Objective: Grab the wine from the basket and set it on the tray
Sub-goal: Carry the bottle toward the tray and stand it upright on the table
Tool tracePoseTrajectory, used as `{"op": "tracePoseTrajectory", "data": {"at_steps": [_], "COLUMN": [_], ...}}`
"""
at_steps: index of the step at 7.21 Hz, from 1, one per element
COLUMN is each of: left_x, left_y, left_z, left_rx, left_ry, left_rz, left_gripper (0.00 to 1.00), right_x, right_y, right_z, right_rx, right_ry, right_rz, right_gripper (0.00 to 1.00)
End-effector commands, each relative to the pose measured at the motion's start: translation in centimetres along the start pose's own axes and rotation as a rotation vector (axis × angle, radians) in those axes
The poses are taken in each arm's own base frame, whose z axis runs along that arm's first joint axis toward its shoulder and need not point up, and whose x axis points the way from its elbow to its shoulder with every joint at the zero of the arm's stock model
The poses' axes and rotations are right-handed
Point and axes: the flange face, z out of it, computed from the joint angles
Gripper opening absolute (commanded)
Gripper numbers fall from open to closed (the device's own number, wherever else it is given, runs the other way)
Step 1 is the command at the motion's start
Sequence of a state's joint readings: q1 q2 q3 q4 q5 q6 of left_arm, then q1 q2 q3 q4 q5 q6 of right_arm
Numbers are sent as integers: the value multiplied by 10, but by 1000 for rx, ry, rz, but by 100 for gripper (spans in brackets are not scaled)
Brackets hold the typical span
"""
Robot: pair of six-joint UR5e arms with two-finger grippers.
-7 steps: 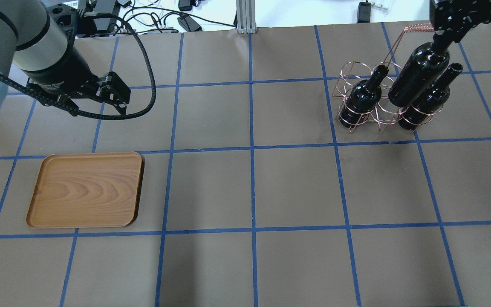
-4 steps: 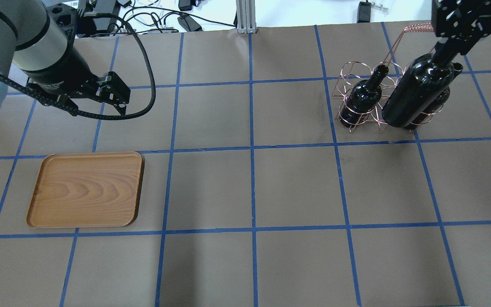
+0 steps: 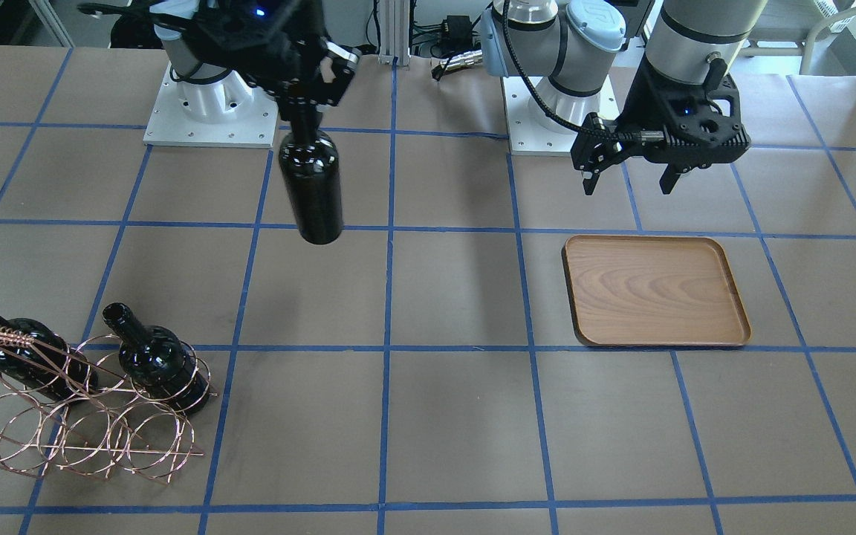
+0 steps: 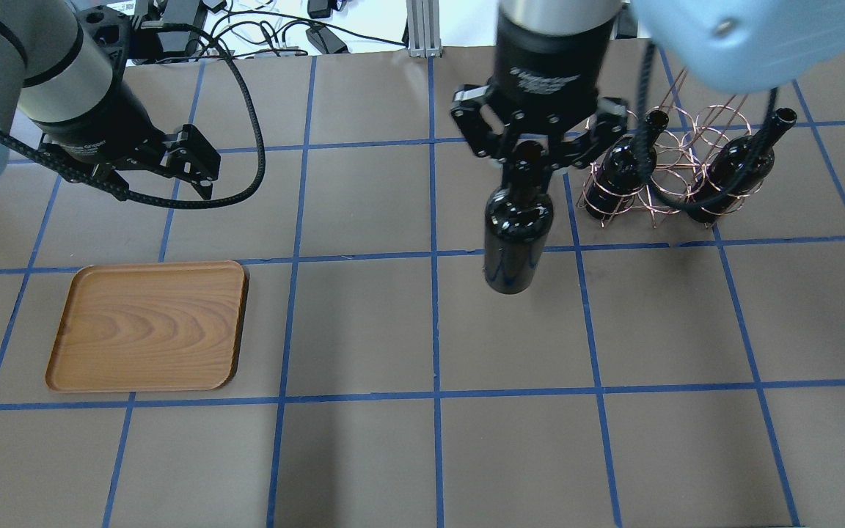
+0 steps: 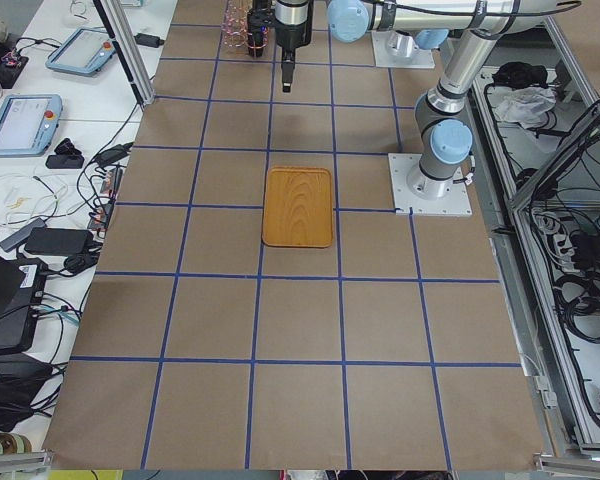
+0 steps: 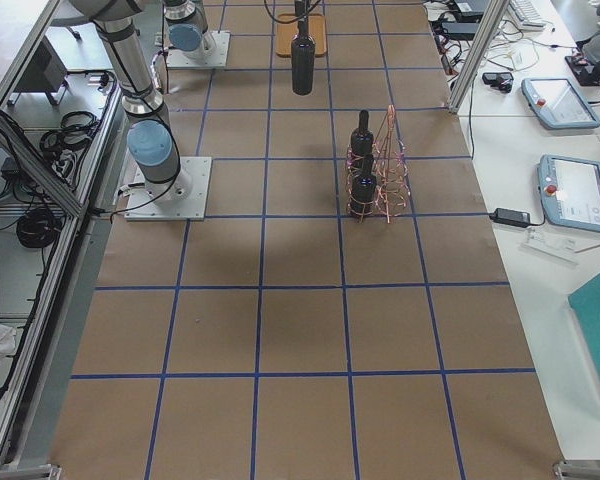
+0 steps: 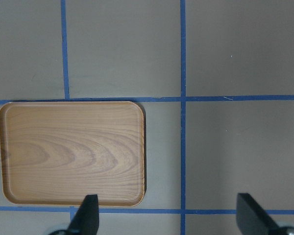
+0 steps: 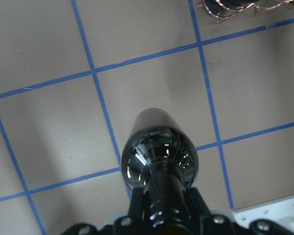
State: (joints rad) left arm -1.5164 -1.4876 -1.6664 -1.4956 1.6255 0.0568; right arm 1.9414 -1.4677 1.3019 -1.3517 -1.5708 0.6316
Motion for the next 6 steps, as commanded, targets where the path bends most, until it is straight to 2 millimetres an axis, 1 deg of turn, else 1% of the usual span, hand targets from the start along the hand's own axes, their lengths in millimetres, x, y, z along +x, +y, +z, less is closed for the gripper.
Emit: {"op": "tracePoseTrajectory", "data": {"at_steps": [1,2,3,4,5,6], "left_x": [-7,-12,-14,-21,-26,-28], "left_y": [3,5,5,3,3,3], "left_z": [-7,-4,-6,-5,-6,-5], "left_rx": [-4,-32,-31,-32,-31,-31], "left_ry": [-6,-6,-6,-7,-5,-8], "left_rz": [-13,-23,-28,-40,-53,-56], "left_gripper": [100,100,100,100,100,100], "right_x": [-98,-119,-124,-124,-123,-122], "right_y": [29,42,41,45,44,47], "right_z": [56,72,97,119,132,139], "right_rx": [-23,-23,-29,-20,-9,-19], "right_ry": [-49,-44,-37,-47,-56,-48], "right_rz": [76,71,70,68,71,74], "right_gripper": [6,5,5,5,5,5]}}
